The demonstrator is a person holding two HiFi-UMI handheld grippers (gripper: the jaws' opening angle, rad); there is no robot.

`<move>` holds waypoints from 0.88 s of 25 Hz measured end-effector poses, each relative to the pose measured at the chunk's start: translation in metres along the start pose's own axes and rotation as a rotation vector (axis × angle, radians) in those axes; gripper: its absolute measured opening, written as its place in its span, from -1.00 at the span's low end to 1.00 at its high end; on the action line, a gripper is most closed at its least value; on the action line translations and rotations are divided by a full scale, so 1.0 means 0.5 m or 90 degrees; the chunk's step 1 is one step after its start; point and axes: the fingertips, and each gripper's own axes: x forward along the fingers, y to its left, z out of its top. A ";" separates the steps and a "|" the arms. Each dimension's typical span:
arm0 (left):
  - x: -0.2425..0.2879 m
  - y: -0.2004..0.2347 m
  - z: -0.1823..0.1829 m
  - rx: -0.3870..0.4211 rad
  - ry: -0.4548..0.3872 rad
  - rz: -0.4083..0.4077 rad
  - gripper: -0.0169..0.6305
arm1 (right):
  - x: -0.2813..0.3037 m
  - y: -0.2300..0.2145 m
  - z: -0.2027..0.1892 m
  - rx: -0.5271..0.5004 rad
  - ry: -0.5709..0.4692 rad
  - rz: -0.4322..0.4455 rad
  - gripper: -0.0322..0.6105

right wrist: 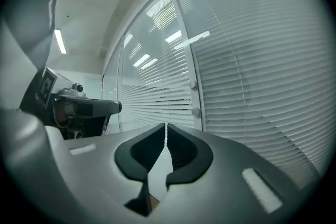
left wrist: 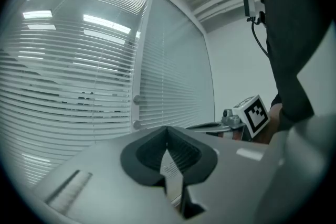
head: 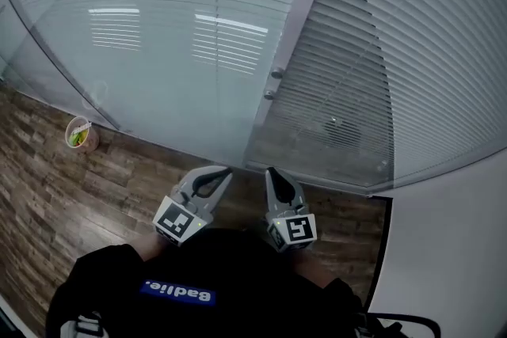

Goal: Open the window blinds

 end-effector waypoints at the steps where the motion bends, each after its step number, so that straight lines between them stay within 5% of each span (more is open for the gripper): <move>1: 0.009 -0.006 0.002 0.003 0.000 -0.001 -0.95 | 0.004 -0.014 0.003 0.016 -0.003 0.004 -0.85; 7: 0.020 -0.027 -0.023 -0.005 0.021 -0.020 -0.95 | 0.043 -0.054 0.004 0.133 0.006 0.014 -0.67; 22: -0.094 0.116 -0.032 -0.037 -0.001 -0.046 -0.95 | 0.283 -0.183 0.064 -0.007 0.049 -0.256 -0.43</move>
